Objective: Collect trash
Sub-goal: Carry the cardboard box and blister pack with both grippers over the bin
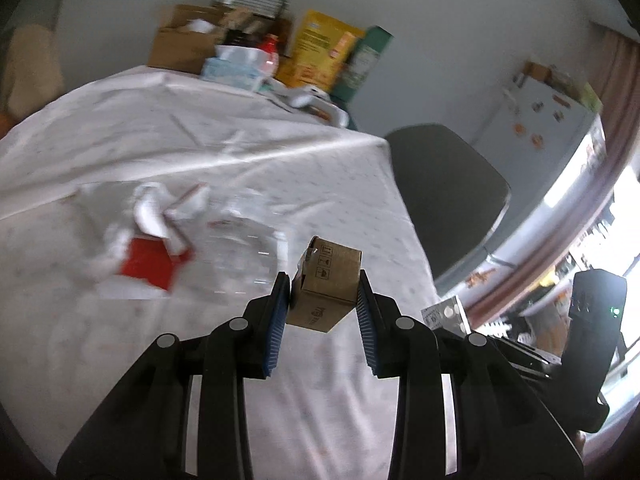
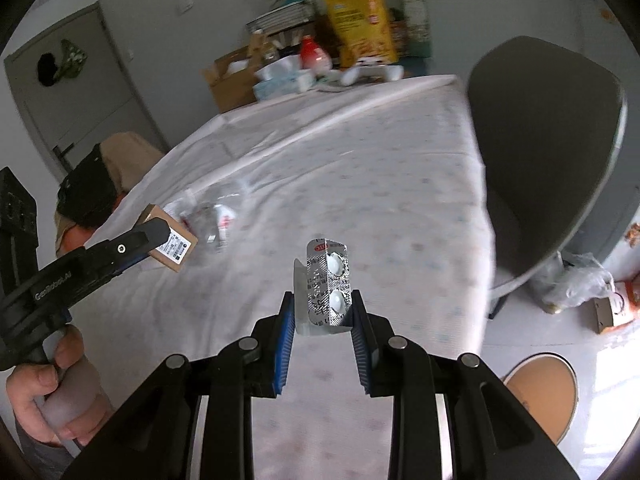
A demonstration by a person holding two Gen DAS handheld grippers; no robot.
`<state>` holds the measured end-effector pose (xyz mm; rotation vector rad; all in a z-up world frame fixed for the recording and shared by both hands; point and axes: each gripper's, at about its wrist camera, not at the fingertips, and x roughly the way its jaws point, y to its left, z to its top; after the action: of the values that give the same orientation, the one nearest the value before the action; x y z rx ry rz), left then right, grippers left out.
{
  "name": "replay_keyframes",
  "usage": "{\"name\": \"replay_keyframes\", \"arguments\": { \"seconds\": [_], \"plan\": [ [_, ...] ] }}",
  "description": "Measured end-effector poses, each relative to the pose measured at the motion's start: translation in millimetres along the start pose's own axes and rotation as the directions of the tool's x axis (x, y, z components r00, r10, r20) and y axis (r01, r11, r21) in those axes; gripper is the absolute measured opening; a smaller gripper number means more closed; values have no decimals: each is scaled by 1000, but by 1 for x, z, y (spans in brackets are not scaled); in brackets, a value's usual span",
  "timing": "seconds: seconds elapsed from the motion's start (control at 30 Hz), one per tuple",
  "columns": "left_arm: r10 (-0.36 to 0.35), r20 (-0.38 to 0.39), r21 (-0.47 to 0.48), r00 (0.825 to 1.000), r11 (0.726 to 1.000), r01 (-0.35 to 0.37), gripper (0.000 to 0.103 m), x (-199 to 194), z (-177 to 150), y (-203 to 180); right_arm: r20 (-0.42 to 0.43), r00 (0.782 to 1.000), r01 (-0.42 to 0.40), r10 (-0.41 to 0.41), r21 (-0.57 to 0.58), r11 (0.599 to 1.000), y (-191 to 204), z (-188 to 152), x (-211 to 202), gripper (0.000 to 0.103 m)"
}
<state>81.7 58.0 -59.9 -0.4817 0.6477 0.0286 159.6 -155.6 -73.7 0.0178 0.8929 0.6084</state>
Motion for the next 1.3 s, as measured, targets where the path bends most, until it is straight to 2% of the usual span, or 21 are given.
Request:
{"name": "replay_keyframes", "arguments": {
  "seconds": [0.23,0.43,0.83,1.17,1.27,1.3],
  "plan": [
    [-36,-38,63,999,997,38,33,18,-2,-36,19,995,98,-100,89,991,-59,-14,-17,27],
    [-69,-78,105,995,991,77,33,37,-5,-67,18,985,163,-169,198,967,-115,-32,-33,27],
    [-120,-170,213,978,965,155,33,74,-21,-137,27,971,214,-236,330,919,-187,-58,-55,27],
    [-139,-243,274,960,940,205,33,103,-35,-183,6,955,265,-298,440,858,-249,-83,-65,27],
    [-146,-263,291,954,930,223,33,111,-40,-198,-7,943,296,-332,468,832,-265,-89,-68,39],
    [-147,-269,295,952,928,227,33,112,-41,-201,-3,940,300,-341,481,823,-269,-90,-69,59]
  ]
}}
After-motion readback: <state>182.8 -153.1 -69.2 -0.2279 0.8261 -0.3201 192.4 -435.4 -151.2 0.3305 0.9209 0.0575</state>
